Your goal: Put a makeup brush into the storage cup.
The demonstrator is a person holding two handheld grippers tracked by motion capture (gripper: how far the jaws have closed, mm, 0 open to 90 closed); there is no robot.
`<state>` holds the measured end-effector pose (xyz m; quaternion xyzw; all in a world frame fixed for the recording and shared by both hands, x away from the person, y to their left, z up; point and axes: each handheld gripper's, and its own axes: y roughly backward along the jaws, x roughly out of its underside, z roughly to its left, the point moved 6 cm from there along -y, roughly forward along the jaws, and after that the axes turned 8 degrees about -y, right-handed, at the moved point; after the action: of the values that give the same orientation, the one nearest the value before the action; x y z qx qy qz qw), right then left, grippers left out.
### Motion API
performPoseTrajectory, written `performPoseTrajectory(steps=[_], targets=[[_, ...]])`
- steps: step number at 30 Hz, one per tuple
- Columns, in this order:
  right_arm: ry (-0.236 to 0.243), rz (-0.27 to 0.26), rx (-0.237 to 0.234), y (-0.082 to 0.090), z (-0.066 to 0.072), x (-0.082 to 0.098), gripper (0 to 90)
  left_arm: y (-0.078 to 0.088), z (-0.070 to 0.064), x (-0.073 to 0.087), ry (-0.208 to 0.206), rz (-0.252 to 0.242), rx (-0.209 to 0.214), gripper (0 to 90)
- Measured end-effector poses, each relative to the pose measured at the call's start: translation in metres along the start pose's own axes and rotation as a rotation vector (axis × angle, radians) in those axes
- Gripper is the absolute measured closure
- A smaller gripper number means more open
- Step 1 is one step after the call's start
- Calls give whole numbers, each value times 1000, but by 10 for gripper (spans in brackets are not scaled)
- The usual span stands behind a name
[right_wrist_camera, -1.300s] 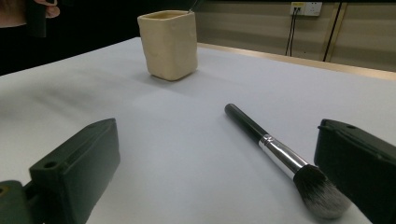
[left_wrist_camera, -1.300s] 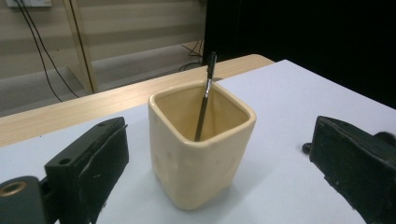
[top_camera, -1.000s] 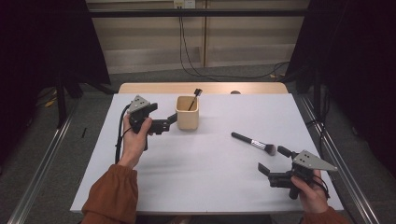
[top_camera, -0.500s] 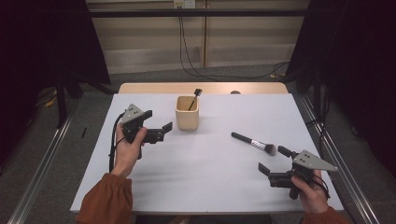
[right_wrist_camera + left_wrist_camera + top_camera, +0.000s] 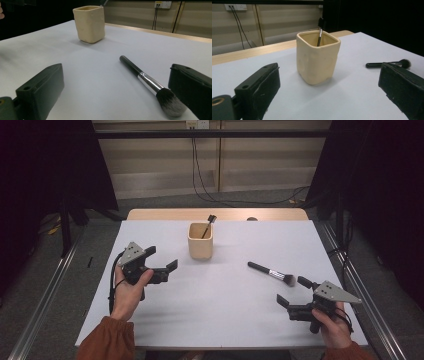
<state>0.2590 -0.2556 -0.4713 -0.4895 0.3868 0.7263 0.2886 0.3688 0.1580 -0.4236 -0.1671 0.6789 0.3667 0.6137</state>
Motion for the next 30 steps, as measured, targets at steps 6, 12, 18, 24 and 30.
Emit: performPoseTrajectory(steps=[6, 12, 18, 24, 30], targets=[[0, 1, 3, 0, 0, 0, 0, 10, -2, 6, 7, 1, -1, 40], [7, 3, 2, -1, 1, 1, 0, 22, -7, 9, -1, 8, -4, 41], [2, 2, 7, -2, 0, 0, 0, 36, -6, 18, -13, 0, -49, 50], [7, 3, 4, -3, 1, -1, 0, 50, -6, 27, 35, -4, -58, 48], [7, 3, 7, -2, 0, 0, 0, 62, -10, 30, 27, -8, -81, 41]])
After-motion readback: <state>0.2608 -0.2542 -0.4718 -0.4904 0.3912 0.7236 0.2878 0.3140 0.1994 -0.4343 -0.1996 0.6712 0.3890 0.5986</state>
